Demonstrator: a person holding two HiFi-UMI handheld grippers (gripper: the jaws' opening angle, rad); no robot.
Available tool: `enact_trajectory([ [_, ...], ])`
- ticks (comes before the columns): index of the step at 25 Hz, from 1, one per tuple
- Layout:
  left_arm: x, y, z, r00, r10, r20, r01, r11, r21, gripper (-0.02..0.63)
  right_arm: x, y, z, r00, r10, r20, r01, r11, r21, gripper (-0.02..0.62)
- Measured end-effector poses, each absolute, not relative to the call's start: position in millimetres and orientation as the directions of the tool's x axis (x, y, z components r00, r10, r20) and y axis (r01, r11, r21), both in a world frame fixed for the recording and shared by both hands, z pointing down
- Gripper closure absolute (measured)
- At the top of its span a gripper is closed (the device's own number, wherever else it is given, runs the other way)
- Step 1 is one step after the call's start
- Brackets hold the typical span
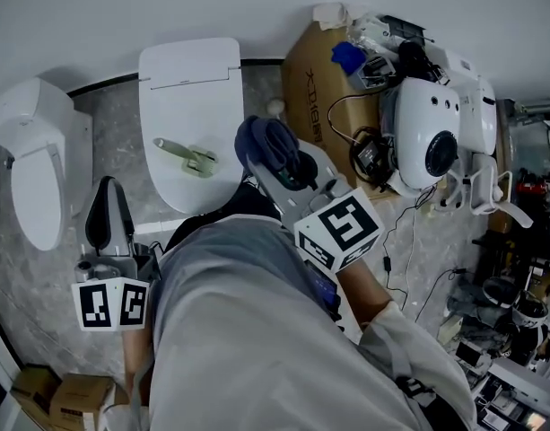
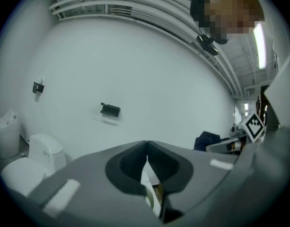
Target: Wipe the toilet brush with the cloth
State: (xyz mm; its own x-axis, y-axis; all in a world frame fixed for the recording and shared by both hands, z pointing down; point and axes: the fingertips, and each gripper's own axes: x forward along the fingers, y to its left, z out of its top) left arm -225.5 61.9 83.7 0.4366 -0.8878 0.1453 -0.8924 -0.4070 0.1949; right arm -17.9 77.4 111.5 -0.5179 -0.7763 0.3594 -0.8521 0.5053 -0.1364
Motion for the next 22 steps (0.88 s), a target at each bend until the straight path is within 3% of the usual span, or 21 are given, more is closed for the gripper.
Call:
enact_trajectory([
  [22, -218, 72, 88, 0.45, -0.876, 0.171, -0.886, -0.416, 0.203, 0.606, -28, 92, 124, -0.546, -0.723, 0.423, -0.83, 0.537, -0.155, 0.5],
])
